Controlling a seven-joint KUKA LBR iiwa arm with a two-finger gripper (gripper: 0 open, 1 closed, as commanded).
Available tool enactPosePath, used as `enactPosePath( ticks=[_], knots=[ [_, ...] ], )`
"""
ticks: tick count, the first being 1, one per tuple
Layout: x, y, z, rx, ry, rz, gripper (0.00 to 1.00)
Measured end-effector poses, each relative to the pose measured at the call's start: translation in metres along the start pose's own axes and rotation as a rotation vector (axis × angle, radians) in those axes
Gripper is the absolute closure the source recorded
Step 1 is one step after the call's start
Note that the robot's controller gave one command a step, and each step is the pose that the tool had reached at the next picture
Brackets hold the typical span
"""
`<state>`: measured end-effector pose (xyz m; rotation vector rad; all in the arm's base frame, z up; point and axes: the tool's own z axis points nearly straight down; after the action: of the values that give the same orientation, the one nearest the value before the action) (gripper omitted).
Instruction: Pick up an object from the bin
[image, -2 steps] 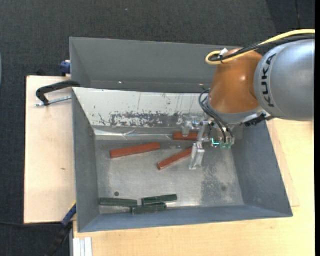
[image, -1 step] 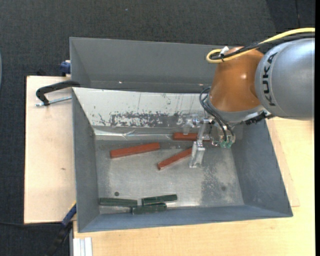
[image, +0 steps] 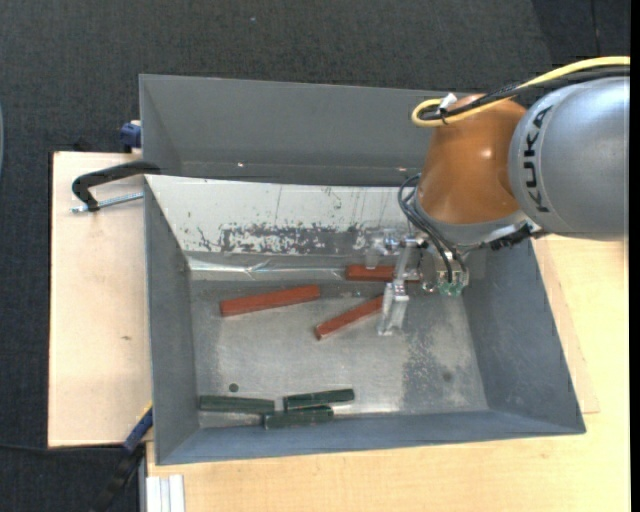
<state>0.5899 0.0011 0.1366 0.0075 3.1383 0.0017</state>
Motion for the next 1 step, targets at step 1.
enactPosePath(
  ticks=[1],
  knots=[
    [0.0291,0.001,0.0072,0.0,0.01,-0.015,0.0]
  ],
)
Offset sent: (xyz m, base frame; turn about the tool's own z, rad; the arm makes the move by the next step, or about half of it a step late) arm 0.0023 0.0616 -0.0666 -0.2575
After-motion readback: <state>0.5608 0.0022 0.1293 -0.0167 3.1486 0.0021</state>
